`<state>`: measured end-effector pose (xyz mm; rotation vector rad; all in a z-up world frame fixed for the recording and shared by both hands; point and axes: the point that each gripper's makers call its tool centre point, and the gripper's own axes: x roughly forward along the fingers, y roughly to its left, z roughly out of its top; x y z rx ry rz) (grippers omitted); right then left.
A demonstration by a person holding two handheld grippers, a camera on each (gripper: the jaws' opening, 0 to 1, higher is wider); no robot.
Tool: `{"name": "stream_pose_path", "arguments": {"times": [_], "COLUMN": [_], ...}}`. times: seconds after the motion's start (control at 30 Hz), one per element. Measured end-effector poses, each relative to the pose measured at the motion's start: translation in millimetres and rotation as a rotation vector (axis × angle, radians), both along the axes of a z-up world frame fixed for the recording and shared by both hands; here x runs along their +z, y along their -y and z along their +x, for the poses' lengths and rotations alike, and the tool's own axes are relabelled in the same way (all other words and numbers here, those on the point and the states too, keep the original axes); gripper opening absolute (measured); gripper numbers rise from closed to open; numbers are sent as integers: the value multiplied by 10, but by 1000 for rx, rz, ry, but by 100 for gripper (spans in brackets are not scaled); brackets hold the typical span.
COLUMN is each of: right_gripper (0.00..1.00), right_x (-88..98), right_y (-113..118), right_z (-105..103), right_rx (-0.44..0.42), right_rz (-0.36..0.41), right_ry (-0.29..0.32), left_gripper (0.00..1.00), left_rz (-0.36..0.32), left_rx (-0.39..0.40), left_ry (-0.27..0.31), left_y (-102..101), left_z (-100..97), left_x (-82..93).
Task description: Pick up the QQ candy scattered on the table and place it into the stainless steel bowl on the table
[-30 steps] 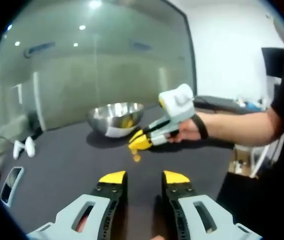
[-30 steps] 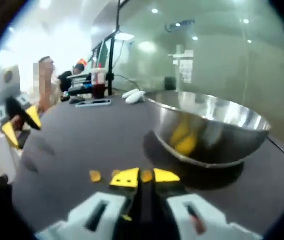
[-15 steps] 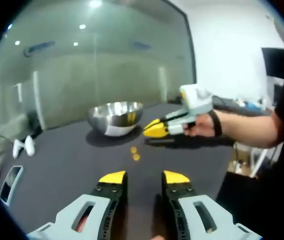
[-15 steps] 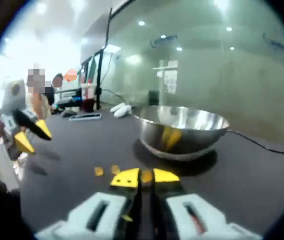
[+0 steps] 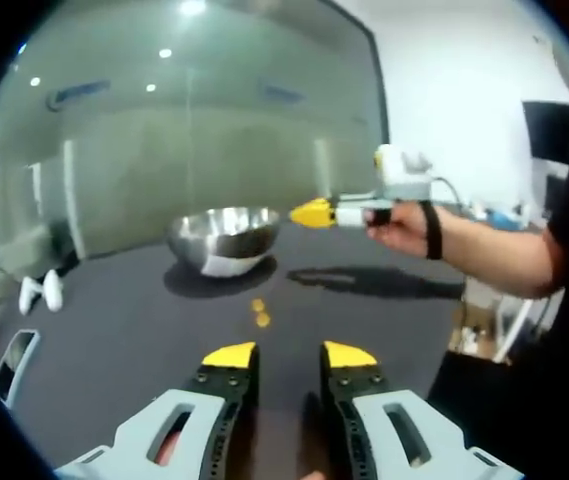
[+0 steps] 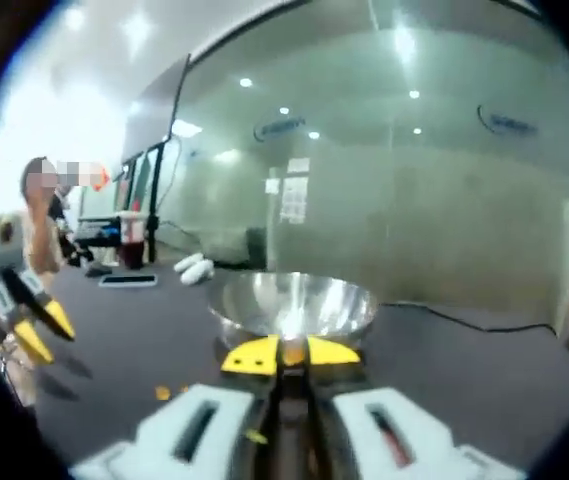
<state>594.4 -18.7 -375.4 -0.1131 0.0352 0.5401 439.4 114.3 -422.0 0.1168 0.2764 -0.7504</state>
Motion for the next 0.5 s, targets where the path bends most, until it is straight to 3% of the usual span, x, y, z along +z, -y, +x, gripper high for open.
{"name": "stream_pose_path", "arguments": {"times": [0.17,0.5], "right_gripper": [10,10], "right_x": [135,111], "right_y": [-92,-211], "right_z": [146,435], "right_rx": [1,-5], "right_rz": [26,-6], "right_ry": [-4,-46], "left_gripper": [25,22], "left_rz": [14,26], "left_rx": [6,-6], "left_ry": [-4,-6], "left_y": [-15,4], "left_z": [-13,-57], "left_x": [-26,-20]}}
